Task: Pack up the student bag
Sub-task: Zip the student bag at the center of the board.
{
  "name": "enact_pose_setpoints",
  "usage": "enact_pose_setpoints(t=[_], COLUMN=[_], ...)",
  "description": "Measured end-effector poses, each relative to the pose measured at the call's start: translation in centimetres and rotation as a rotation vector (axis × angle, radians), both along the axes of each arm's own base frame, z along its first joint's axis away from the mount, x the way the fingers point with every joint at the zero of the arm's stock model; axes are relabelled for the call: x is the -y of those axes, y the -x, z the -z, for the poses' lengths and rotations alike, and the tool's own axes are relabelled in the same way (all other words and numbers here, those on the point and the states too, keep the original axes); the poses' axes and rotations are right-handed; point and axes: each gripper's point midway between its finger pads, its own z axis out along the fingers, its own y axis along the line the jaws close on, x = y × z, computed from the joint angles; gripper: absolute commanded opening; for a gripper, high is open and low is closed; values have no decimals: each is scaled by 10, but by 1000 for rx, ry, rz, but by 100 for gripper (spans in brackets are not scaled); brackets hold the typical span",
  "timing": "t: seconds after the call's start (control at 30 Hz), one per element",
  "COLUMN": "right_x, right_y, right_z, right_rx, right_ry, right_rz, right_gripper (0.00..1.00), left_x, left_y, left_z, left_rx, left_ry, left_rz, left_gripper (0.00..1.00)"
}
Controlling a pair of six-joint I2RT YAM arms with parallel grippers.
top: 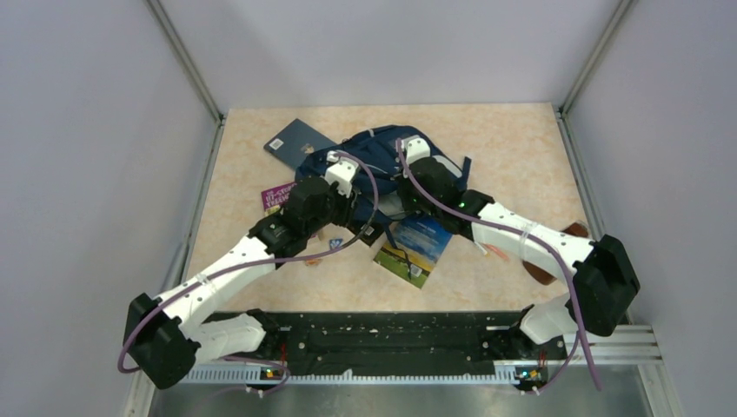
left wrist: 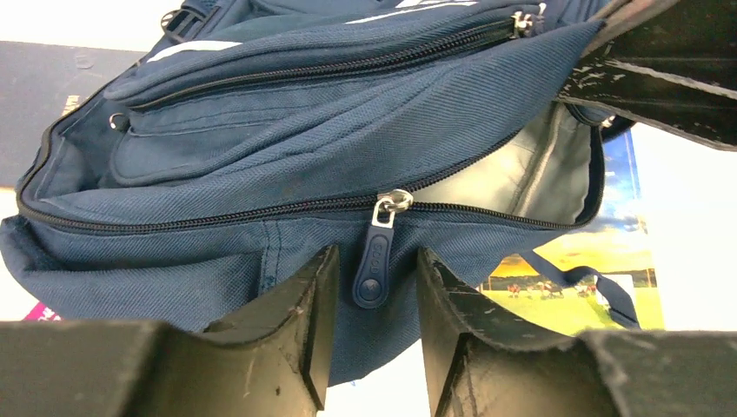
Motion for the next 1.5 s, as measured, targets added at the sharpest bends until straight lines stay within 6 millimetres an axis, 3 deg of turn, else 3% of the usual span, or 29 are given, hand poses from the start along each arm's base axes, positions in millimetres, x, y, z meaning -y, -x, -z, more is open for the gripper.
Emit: enact_pose_setpoints(t=[0.1,0.23,0.3,0.97,1.5], right_x=[0,0,0,2,-1], right_y=[0,0,0,5,17], right_z=[0,0,0,-11,-12], right_rx=[1,4,5,46,120], right_ry=[-1,-4,-5,-49,-73], right_rz=[0,0,0,-9,-107], right_gripper=[0,0,0,0,0], left_x=[-1,-1,0,-18,-28], left_y=[-5,-7,-7,-14,-3], left_z=[0,-3,-4,-19,-31], left_rx=[5,15,18,-27,-191], left_ry=[-13,-11,-7,50,117], left_rz=[-24,-31,-29,-200,-67], left_gripper=[33,8,0,0,0])
